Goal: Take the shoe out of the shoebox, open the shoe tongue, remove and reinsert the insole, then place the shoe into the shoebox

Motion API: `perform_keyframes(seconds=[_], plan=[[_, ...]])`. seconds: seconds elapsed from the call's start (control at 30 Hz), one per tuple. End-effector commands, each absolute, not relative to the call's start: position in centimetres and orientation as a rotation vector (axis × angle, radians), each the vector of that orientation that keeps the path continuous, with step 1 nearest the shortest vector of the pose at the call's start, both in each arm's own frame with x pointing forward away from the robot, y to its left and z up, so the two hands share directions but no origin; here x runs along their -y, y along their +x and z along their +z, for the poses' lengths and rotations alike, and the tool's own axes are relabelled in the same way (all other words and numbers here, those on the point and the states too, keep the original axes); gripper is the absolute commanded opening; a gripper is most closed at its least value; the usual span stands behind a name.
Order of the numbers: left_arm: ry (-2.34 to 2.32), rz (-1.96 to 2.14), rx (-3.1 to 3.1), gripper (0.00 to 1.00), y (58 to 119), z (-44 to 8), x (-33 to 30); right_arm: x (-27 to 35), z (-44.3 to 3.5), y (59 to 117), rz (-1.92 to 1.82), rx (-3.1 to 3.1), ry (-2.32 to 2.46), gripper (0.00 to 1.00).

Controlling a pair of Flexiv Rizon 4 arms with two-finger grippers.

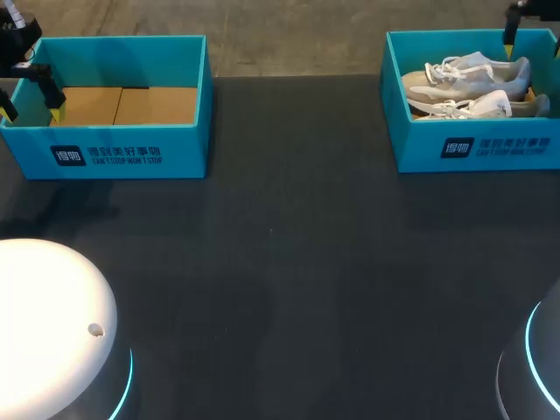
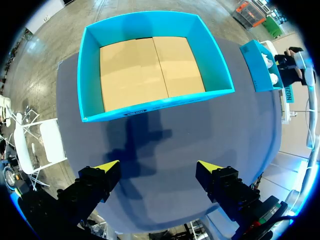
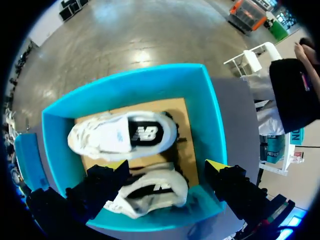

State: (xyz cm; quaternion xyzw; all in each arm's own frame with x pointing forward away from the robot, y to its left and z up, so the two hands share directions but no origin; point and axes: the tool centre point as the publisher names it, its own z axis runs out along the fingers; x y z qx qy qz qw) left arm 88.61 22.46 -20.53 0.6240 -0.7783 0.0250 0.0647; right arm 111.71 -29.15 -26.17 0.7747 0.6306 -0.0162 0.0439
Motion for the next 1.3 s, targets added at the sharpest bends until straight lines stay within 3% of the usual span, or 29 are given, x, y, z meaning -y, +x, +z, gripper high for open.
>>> perform_keyframes(seconds=[0.03, 0.53, 1.3], plan=[[1.885, 0.074, 2.350, 1.00, 88.5, -20.5, -22.4, 28.6, -24.1, 108.9, -0.007, -1.970, 2.370, 1.00], [1.885, 0.074, 2.350, 1.00, 88.5, -20.5, -22.4, 24.4, -21.7, 102.4, -0.004, -2.029, 2.343, 1.00], [1.885, 0.074, 2.350, 1.00, 88.5, -20.5, -22.4, 20.0, -22.2, 95.5, 0.003, -1.999, 2.396, 1.00]])
